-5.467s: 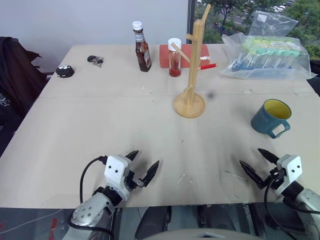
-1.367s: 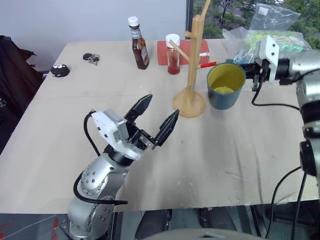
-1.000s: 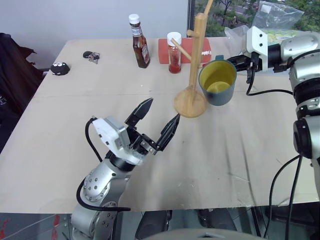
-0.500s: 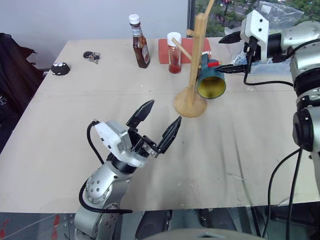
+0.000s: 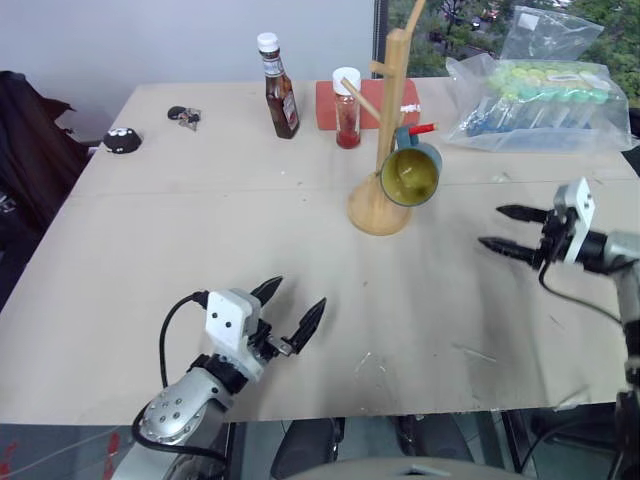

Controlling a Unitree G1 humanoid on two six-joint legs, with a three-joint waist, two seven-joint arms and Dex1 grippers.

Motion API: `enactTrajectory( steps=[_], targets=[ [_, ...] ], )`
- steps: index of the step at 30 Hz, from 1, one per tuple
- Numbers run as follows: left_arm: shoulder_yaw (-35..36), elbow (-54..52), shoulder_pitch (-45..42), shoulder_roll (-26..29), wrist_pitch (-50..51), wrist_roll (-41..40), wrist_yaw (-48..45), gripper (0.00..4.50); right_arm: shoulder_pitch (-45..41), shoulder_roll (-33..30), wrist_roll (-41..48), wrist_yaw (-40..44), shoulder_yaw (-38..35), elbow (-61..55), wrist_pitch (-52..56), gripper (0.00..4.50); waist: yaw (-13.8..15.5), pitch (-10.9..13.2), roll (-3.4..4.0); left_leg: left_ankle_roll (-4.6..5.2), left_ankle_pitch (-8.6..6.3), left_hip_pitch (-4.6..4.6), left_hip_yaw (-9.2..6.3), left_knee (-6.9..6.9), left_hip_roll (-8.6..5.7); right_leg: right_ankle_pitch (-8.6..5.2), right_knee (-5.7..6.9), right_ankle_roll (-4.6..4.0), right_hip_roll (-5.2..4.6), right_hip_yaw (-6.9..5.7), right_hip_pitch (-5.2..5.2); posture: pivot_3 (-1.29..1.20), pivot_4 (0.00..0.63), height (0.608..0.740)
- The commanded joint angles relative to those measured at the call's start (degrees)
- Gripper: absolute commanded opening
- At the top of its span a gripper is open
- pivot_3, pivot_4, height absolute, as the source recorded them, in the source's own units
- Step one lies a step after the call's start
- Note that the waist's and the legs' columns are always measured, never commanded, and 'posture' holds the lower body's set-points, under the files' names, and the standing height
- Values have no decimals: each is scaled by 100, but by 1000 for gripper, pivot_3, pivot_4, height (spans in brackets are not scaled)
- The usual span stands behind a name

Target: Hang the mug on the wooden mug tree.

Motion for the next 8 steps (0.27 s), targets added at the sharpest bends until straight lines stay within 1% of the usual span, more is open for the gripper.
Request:
enactTrajectory(
  steps=[1,2,4,6,8],
  targets=[
    [57,17,405,38,-102,146,-87,4500,1816,1024,274,-1005,-232,-1715,-551,4387,25,-30,-24,2,-3,8,-15,-3,8,-3,1,-1,5,-3,11,0,150,740],
    [42,22,452,29,-112,183,-87,4500,2108,1212,259,-1168,-218,-1891,-613,4387,14,-21,-5,1,-4,18,-25,1,12,-4,-3,-1,11,-10,27,0,150,740],
    [30,14,517,-10,-117,228,-51,4500,2541,1504,202,-1521,-170,-2134,-671,4387,-33,-20,28,3,-3,27,-2,3,1,-2,-1,2,16,-3,28,0,150,740],
    [7,43,539,-24,-178,327,-53,4500,2919,1620,-53,-1661,-37,-2111,-1139,4387,-32,-15,3,6,0,54,16,17,-5,-1,-3,2,16,12,62,0,150,740],
    [1,86,515,-22,-214,413,-57,4500,3117,1673,-135,-1773,-2,-2058,-1428,4387,-32,-21,-8,7,-1,119,17,19,-1,-15,-18,22,17,2,124,0,150,740]
  ],
)
